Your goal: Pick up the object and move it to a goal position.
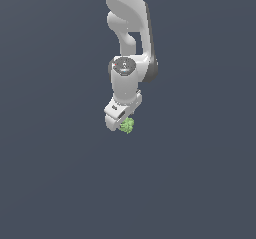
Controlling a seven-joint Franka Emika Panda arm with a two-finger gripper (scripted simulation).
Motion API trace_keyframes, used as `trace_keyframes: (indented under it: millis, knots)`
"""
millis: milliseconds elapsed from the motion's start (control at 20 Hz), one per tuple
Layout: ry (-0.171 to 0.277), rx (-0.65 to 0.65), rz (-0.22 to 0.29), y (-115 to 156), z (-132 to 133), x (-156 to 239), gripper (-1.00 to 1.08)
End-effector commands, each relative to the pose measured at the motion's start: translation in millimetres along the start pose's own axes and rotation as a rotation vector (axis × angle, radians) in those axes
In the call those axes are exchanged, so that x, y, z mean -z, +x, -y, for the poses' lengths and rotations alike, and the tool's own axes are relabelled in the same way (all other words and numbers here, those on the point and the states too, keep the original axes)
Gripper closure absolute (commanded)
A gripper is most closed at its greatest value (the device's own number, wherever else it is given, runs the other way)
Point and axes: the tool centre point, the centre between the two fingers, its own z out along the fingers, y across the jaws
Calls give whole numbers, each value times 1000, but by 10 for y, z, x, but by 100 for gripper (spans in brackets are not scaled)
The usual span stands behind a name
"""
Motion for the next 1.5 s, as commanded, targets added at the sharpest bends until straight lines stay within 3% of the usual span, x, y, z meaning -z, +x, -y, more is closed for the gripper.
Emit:
trace_keyframes:
  millis: [0,600,1050,1450]
  knots:
    - [-2,74,-2,2,36,-38,-92]
    - [-9,281,-10,12,143,-141,-92]
    - [-9,296,-10,11,152,-178,-92]
    - [-9,300,-11,12,162,-510,-92]
